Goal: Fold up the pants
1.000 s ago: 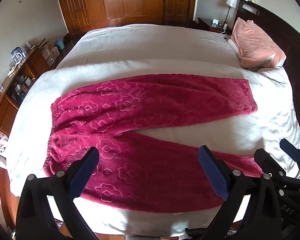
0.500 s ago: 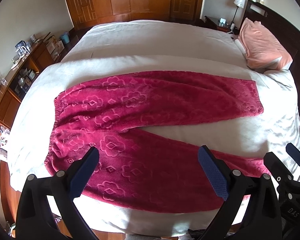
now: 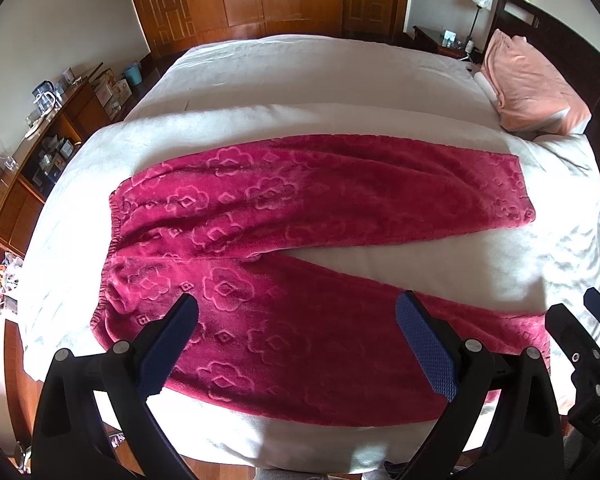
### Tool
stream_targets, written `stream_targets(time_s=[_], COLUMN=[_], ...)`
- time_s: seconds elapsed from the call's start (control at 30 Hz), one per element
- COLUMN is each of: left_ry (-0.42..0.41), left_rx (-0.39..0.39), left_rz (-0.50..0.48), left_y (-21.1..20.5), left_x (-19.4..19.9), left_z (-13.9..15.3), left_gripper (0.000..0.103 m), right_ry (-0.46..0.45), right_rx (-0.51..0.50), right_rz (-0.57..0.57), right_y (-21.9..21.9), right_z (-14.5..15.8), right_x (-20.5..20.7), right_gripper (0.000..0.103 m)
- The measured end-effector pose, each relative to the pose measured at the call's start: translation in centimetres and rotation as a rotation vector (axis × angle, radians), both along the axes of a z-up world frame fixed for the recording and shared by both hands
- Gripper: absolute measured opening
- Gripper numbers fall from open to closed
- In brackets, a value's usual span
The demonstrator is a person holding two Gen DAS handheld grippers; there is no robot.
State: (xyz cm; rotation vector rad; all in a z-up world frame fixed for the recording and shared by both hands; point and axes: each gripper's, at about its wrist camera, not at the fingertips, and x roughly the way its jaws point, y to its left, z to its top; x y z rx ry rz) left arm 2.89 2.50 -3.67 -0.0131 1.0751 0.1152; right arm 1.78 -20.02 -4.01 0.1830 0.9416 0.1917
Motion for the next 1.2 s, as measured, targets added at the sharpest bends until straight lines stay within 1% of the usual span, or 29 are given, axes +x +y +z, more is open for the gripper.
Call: stream_targets(time_s=[0.3,0.43,0.57,0.67,0.77,0.87,0.97,1.03,1.17,1.2], left_ry=[0.017,0.028,0.057,0.085,0.107,0.124,0.161,0.191,0.234,0.242], left_rx=[0.009,-0.002,0.008,0.009,0.028,0.050,0.067,0.075,0.088,0.094], left_rz=[0.005,0.007,-0.009,-0.024,-0.042,-0.054,-0.054,-0.048,-0.031,-0.029], left_y=[-0.8,-1.1,-2.1,-2.9,-4.2,-5.1,-5.9,-6.3,-6.8,-6.9], left_x=[0.4,0.9,1.6,2.1,2.6,3.0,3.4,3.6,4.0,4.2], left_z=[-1.1,-2.0,-4.0,-5.5,-7.4,-9.2,-11.3,-12.9,-15.3,-15.9], left_gripper=[0.098,0.098,0.098,0.098,0.098,0.098,0.098,0.098,0.098,0.098], right_ry=[0.017,0.041,0.065,0.100,0.149,0.198,0.252,0.293,0.387,0.400], right_rx=[0.010,0.028,0.003,-0.051,-0.073,-0.102,-0.104,-0.095,-0.040,-0.029], right_rz=[-0.019,-0.083,-0.175,-0.255,-0.313,-0.344,-0.349,-0.346,-0.362,-0.365], right_y=[-1.5,-4.3,-8.3,-12.2,-15.9,-19.3,-22.1,-23.8,-27.4,-27.8], right_z=[-0.7,-1.7,-3.4,-5.5,-7.8,-10.4,-13.3,-15.2,-19.3,-19.9], right_x=[0.4,1.0,1.4,1.4,1.2,1.0,1.1,1.5,2.3,2.6], right_gripper=[0.101,0.101,0.100,0.100,0.100,0.100,0.099,0.090,0.081,0.079])
